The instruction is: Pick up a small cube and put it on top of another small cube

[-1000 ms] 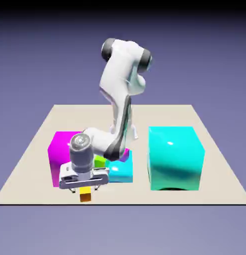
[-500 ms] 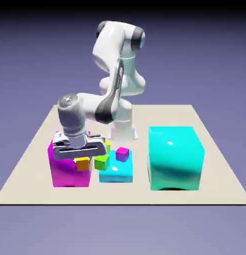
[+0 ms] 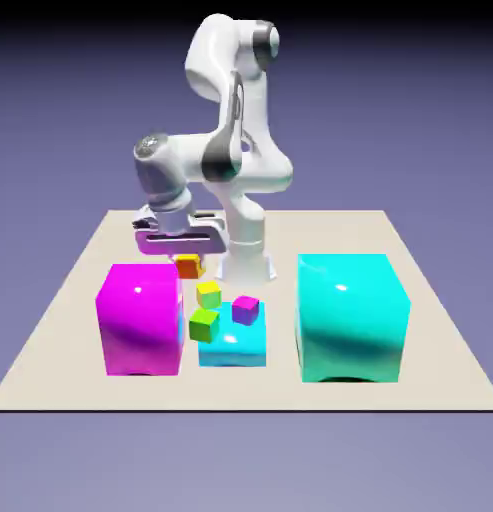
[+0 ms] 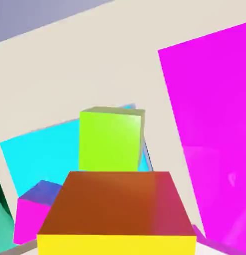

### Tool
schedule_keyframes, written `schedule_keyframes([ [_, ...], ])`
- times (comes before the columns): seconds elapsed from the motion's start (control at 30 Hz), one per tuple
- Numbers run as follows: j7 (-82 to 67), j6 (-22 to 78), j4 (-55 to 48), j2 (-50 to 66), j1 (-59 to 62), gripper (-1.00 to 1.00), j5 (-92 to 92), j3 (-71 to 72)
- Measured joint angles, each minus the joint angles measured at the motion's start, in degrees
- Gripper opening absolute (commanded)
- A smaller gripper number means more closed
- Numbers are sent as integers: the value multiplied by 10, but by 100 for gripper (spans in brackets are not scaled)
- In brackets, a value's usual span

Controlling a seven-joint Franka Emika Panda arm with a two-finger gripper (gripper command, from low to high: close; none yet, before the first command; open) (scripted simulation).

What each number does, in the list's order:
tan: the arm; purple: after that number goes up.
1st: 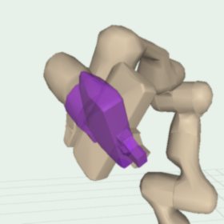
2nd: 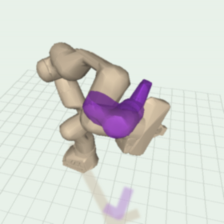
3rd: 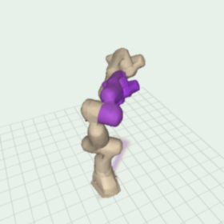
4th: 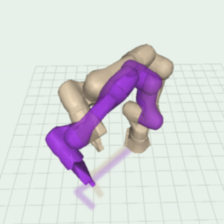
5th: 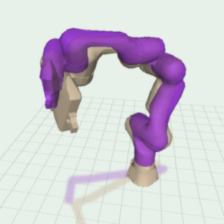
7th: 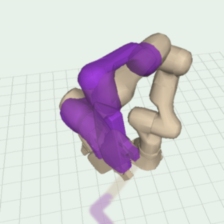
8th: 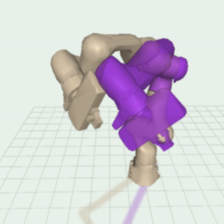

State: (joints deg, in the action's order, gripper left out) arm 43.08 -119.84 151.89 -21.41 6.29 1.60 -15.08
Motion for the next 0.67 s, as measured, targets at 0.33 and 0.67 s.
schedule_keyframes([
  [0.33, 86, -77, 135, -29, 61, -100, -46, 62],
  [0.67, 90, -23, 114, -62, 62, 100, -49, 65],
])
